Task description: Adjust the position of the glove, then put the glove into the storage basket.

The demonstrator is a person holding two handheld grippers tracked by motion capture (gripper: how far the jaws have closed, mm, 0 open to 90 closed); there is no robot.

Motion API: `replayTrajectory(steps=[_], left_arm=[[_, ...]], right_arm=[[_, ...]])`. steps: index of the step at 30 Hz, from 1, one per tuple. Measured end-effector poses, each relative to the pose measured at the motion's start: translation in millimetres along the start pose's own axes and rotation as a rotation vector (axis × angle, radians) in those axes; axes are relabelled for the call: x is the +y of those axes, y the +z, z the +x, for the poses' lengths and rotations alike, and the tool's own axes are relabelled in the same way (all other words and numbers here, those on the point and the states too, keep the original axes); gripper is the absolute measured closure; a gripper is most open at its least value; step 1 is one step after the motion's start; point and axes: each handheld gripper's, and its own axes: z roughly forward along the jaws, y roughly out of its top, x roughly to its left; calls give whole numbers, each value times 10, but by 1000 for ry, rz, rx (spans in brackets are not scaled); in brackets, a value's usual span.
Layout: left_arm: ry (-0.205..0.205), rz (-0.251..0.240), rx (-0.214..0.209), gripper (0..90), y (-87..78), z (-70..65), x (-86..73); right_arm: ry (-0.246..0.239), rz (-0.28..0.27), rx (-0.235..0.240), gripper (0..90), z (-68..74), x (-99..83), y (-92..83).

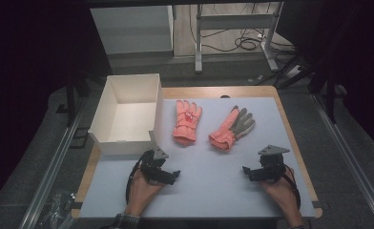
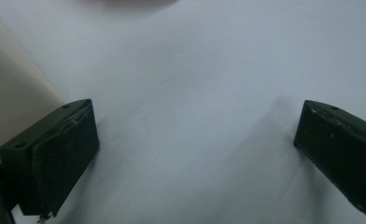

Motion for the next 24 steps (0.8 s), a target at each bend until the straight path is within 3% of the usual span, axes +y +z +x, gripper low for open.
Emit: replayTrajectory(steps=[20, 24], left_arm=[[0, -1, 0, 0, 1, 1, 1], [-1, -1, -1, 0, 1, 2, 1]], right_arm=[[7, 7, -2, 19, 1, 11, -2], [16, 19, -10, 55, 8, 31, -15]])
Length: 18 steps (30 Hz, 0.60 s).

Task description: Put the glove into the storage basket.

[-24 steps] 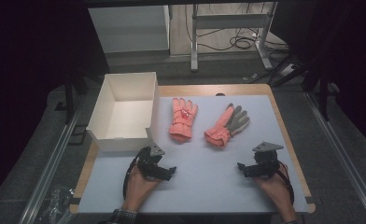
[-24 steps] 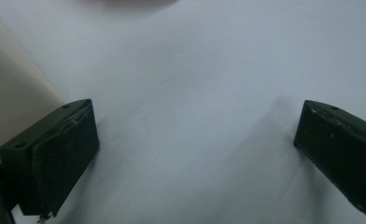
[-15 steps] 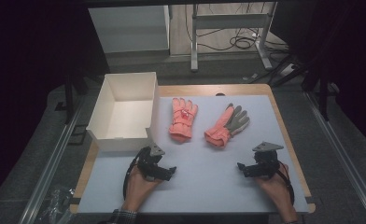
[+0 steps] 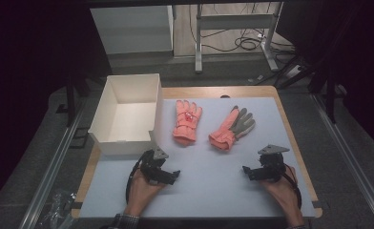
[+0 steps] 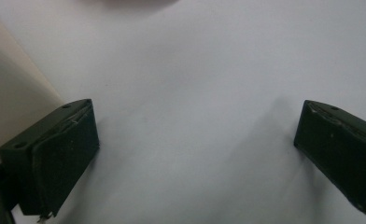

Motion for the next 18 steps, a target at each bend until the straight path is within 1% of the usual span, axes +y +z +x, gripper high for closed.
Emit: replayTrajectory(steps=[2, 7, 8, 9, 12, 13, 14, 17, 18], left_arm=[[0, 0, 0, 0, 0, 0, 0], [-1, 0, -1, 0, -1, 1, 0], [-1, 0, -1, 0, -1, 1, 0], [-1, 0, -1, 0, -1, 1, -1], [-1, 0, -1, 0, -1, 1, 0], [-1, 0, -1, 0, -1, 1, 0], [-2, 0, -1, 0, -1, 1, -1], [-3, 0, -2, 0, -1, 2, 0], [-3, 0, -2, 0, -1, 2, 0]], right_arm=[[6, 4, -4, 103, -7, 17, -19], [15, 14, -2, 128, -24, 58, -17], [28, 4, 4, 132, -28, 92, -22], [28, 4, 4, 132, -28, 92, -22], [64, -23, 14, 136, -59, 182, -34], [64, -23, 14, 136, -59, 182, -34], [73, -35, 25, 156, -79, 237, -47], [56, -45, 15, 197, -90, 330, -68], [56, -45, 15, 197, -90, 330, -68]])
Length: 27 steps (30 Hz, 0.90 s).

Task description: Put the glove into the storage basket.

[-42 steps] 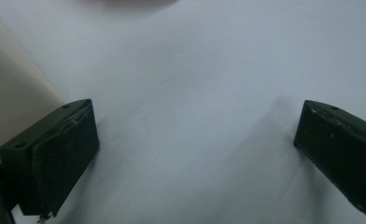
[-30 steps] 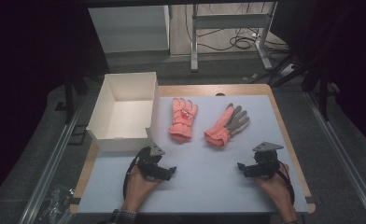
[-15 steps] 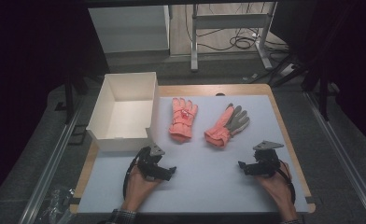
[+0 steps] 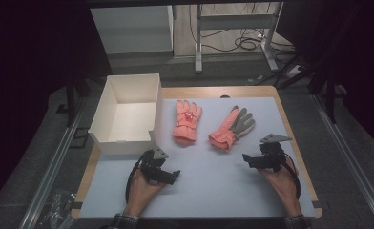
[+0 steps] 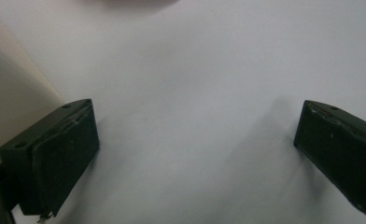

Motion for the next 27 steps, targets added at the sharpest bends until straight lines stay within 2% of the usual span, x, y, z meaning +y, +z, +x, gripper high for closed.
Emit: replayTrajectory(steps=[9, 15, 18, 21, 23, 25, 27], left_arm=[[-2, 0, -1, 0, 1, 2, 2], [-1, 1, -2, 0, 2, 4, 4], [-1, 1, -3, 0, 3, 5, 4], [-1, 0, -3, 0, 2, 5, 4], [-4, -2, -3, 0, 4, 3, 3], [-6, -4, -3, 0, 5, 1, 3], [-6, -4, -3, 0, 5, 1, 2]], right_arm=[[22, -33, 7, 302, -36, 263, 56], [20, -40, -21, 399, -51, 455, 128], [35, -37, -37, 457, -116, 589, 217], [42, -36, -40, 460, -146, 653, 274], [65, -40, -44, 455, -182, 750, 377], [79, -26, -46, 434, -203, 809, 472], [86, -5, -71, 405, -218, 854, 582]])
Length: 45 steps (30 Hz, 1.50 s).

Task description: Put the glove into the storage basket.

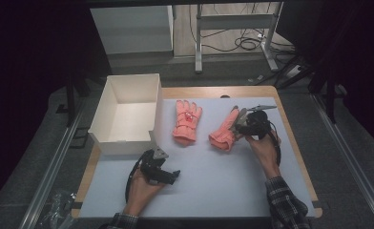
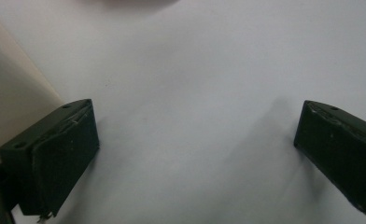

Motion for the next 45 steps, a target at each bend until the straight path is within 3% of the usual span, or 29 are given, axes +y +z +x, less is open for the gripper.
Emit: replayTrajectory(steps=[3, 4, 5, 7, 8, 9, 13, 19, 26, 32, 37, 42, 45], left_arm=[[0, 0, 1, 0, 0, 0, 0], [0, 0, 0, 0, 0, 0, 0], [0, -1, 0, 0, 0, 0, 0], [0, 0, 1, 0, 1, 0, 0], [0, 0, 1, 0, 1, 0, 0], [0, -1, 1, 0, 1, -1, 0], [1, 0, 1, 0, 0, -1, 0], [5, 4, 0, 0, -2, 3, 0], [6, 5, 1, 0, -3, 3, 0], [6, 5, 1, 0, -3, 4, 0], [6, 5, 1, 0, -3, 3, 0], [5, 5, 1, 0, -3, 3, 0], [1, -1, 2, 0, 0, 0, -1]], right_arm=[[6, 34, -25, 396, -2, 25, 119], [6, 67, -43, 396, 1, 26, 183], [27, 105, -38, 433, -11, 1, 291], [34, 94, -51, 529, 2, -21, 313], [34, 94, -51, 529, 2, -21, 313], [29, 92, -50, 688, 37, -30, 308], [33, 77, -41, 822, 43, -55, 289], [42, 59, 23, 856, -15, -23, 197], [23, 35, 87, 860, 26, 5, 10], [5, 13, 213, 859, 153, -21, -230], [-44, 16, 291, 859, 286, -103, -388], [-85, 24, 330, 857, 404, -209, -492], [-111, 38, 386, 857, 515, -335, -549]])
